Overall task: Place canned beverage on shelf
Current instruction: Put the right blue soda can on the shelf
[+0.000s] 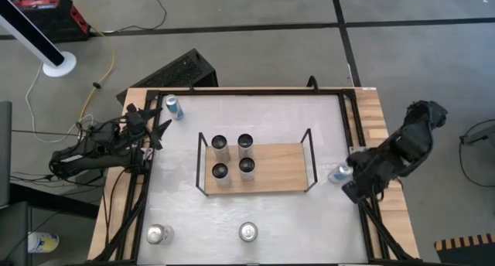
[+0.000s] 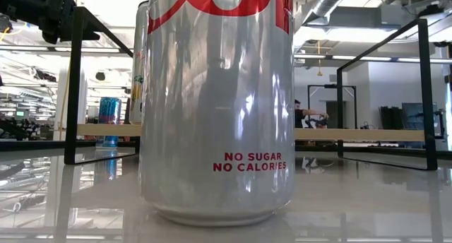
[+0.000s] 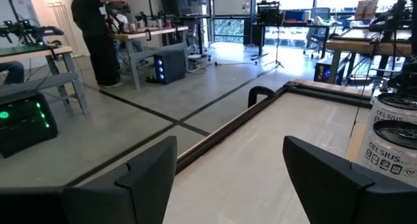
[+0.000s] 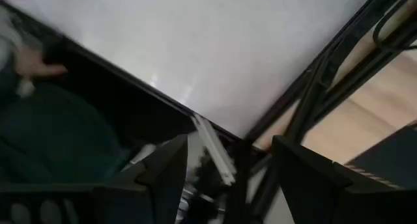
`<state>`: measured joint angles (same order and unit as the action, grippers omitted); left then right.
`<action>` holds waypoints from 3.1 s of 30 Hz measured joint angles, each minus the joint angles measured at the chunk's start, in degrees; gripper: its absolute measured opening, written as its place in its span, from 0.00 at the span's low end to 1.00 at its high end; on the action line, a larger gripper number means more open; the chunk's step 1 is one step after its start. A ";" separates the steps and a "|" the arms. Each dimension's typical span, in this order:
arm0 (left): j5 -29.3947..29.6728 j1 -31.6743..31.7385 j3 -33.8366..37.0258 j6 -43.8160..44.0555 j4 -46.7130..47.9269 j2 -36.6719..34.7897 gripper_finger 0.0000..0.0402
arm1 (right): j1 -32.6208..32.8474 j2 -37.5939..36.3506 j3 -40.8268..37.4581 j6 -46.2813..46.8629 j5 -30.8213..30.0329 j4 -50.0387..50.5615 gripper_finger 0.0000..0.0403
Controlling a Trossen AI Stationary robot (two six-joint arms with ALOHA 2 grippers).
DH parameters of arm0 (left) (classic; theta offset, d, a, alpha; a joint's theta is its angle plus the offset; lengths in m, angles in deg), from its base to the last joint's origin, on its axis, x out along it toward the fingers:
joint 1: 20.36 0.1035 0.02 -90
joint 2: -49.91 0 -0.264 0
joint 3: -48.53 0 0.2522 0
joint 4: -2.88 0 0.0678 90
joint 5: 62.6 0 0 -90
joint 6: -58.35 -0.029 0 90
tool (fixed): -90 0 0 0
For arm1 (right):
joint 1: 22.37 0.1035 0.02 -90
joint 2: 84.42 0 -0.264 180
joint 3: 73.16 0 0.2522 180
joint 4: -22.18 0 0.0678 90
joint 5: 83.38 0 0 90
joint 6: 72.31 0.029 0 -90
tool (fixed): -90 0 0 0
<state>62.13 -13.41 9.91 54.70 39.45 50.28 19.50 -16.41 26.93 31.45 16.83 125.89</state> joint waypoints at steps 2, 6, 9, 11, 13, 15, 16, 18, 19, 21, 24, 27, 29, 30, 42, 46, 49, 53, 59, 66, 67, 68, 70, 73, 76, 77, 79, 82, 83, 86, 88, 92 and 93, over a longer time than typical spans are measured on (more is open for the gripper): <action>-0.01 -0.01 0.00 0.01 0.00 -0.02 0.66 | 0.37 0.36 0.00 -1.52 0.22 0.05 0.60; -0.01 0.00 0.00 0.00 0.01 -0.02 0.66 | -0.35 -0.71 -0.86 -4.06 -0.02 0.08 0.56; -0.01 0.01 0.00 -0.01 0.02 -0.02 0.66 | -2.01 -4.16 -3.55 -7.50 -0.17 -0.10 0.50; -0.01 0.01 0.00 0.01 0.01 -0.02 0.66 | -3.51 -7.66 -6.37 -9.15 -1.15 0.16 0.46; -0.01 -0.01 0.00 0.01 0.00 0.00 0.66 | -5.52 -11.51 -9.58 -9.58 -1.57 0.06 0.42; -0.01 0.01 0.00 0.01 0.02 0.00 0.66 | -7.72 -15.23 -13.07 -9.04 -2.02 0.21 0.39; -0.01 0.01 0.00 0.01 0.00 -0.02 0.66 | -8.80 -16.84 -14.66 -8.54 -2.40 0.26 0.38; -0.01 -0.01 0.00 0.00 0.00 0.00 0.66 | -10.60 -19.24 -17.57 -7.55 -2.92 0.09 0.38; -0.01 0.00 0.00 0.00 0.00 -0.02 0.66 | -11.35 -20.16 -18.94 -7.37 -2.92 0.29 0.37; -0.01 -0.01 0.00 0.01 0.02 -0.02 0.66 | -12.50 -21.64 -21.44 -8.01 -2.90 0.04 0.38; -0.01 0.00 0.00 0.01 0.00 -0.01 0.66 | -13.21 -22.70 -24.57 -11.23 -2.90 0.00 0.38; -0.01 0.01 0.00 0.01 0.00 -0.01 0.66 | -13.21 -23.09 -26.92 -14.09 -2.94 -0.13 0.38; 0.00 0.01 0.00 0.00 0.00 -0.02 0.66 | -13.22 -23.09 -28.26 -14.20 -2.97 -0.53 0.38; -0.01 -0.01 0.00 0.01 0.02 -0.02 0.66 | -13.36 -23.09 -28.79 -14.22 -2.94 -0.48 0.38; -0.01 0.01 0.00 -0.01 0.02 0.00 0.66 | -18.27 -22.64 -30.21 -16.99 -10.69 0.02 0.57; -0.01 0.01 0.00 0.01 0.00 -0.01 0.66 | -19.65 -22.65 -30.21 -17.26 -10.55 0.00 0.70; -0.01 -0.01 0.00 0.01 0.02 -0.02 0.66 | -20.36 -22.11 -30.18 -17.27 -10.57 -0.39 0.79; -0.01 0.01 0.00 0.01 0.00 0.00 0.66 | -20.60 -20.24 -30.18 -17.26 -10.59 -0.67 0.88; 0.00 0.00 0.00 0.00 0.00 0.00 0.66 | -20.60 -15.86 -30.18 -19.18 -10.52 -0.95 0.94; -0.01 0.00 0.00 0.01 0.01 -0.01 0.66 | -20.57 -12.59 -30.18 -21.61 -10.38 -1.79 0.94; 0.01 0.01 0.00 0.01 0.00 -0.02 0.66 | -20.57 -12.34 -30.18 -21.62 -10.39 -1.80 0.94; 0.00 0.00 0.00 0.01 0.02 -0.01 0.66 | -20.57 -12.17 -30.18 -21.71 -10.39 -1.92 0.94; 0.00 0.01 0.00 0.01 0.00 -0.01 0.66 | -20.57 -11.99 -30.43 -21.72 -10.40 -2.55 0.94; -0.01 0.01 0.00 0.01 0.02 0.00 0.66 | -20.57 -11.99 -32.19 -21.33 -10.35 -4.56 0.94; 0.00 0.00 0.00 0.01 0.01 -0.01 0.66 | -20.57 -11.95 -35.12 -21.32 -9.78 -6.31 0.94; 0.00 0.00 0.00 0.01 0.01 -0.01 0.66 | -20.54 -11.94 -35.93 -21.42 -9.52 -6.44 0.94; 0.01 0.01 0.00 0.01 0.00 -0.01 0.66 | -20.53 -11.79 -37.41 -21.72 -9.40 -6.80 0.94; -0.01 -0.01 0.00 0.01 0.00 -0.02 0.66 | -20.53 -11.59 -38.60 -21.79 -8.96 -6.84 0.94; 0.01 -0.01 0.00 0.01 0.00 0.00 0.66 | -20.49 -11.64 -38.62 -21.90 -8.80 -6.81 0.94; 0.00 -0.01 0.00 0.01 0.01 -0.01 0.66 | -20.51 -11.68 -38.62 -22.90 -8.60 -6.98 0.93; 0.01 -0.01 0.00 0.01 0.02 -0.02 0.66 | -20.51 -11.75 -38.62 -23.03 -8.60 -7.02 0.92; 0.00 0.01 0.00 0.01 0.00 -0.01 0.66 | -20.51 -11.77 -38.62 -23.43 -8.60 -7.21 0.89; -0.01 -0.01 0.00 0.01 0.00 0.00 0.66 | -20.51 -11.77 -38.62 -23.65 -8.60 -7.21 0.88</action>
<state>62.12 -13.42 9.91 54.71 39.45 50.28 -1.01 -28.18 -11.70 7.80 8.22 118.68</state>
